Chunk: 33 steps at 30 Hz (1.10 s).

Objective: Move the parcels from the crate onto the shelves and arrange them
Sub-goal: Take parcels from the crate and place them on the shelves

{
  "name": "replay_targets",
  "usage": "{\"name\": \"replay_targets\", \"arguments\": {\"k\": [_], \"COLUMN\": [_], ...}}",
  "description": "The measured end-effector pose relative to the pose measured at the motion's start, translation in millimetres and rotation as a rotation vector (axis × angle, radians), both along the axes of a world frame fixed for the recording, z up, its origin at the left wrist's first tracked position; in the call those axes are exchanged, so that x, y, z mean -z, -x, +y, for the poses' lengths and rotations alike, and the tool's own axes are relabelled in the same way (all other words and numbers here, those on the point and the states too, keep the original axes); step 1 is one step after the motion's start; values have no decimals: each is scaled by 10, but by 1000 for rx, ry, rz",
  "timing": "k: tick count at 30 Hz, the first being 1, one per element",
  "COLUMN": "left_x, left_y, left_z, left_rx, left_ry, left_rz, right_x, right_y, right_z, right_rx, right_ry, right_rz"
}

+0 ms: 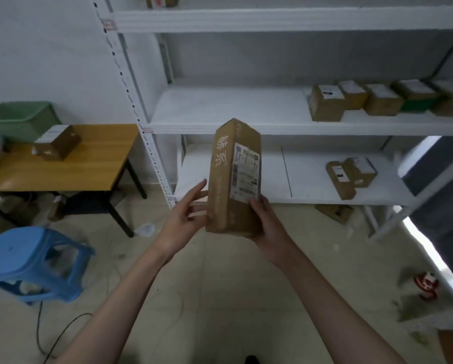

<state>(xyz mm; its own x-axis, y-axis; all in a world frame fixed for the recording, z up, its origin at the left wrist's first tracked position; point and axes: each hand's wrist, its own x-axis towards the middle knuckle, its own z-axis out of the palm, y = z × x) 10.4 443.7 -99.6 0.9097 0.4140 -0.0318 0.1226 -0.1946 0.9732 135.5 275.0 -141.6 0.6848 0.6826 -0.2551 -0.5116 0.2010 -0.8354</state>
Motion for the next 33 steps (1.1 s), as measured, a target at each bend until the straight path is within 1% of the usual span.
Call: {"name": "replay_targets", "arguments": {"k": [1, 3, 7, 11, 19, 21, 24, 28, 30, 33], "left_x": [3, -13, -48, -37, 161, 235, 339, 440, 476, 498], "left_y": [-85, -243, -485, -685, -1052, -1155, -1330, -1605, -1722, -1909], "left_z": [-63, -198, -416, -551, -654, -665, -658, -650, -659, -624], "left_rx": [17, 23, 44, 106, 206, 243, 300, 394, 419, 430], "left_ry": [-52, -88, -50, -29, 14, 22, 39, 147, 169, 220], "left_rz": [5, 29, 72, 71, 136, 152, 170, 210, 231, 236], "right_x": [-4, -10, -58, -42, 6, 36, 74, 119, 151, 217], "right_y": [-63, -174, -373, -550, -728, -737, -769, -819, -842, -897], "right_z": [-59, -159, -363, -568, -895, -949, -1005, -982, -970, -990], "right_rx": [23, 66, 95, 80, 96, 113, 188, 308, 350, 380], "right_ry": [41, 98, 149, 205, 287, 302, 287, 233, 205, 246], "right_rz": [-42, -104, -196, -215, -230, -222, -147, -50, -11, 6]}}
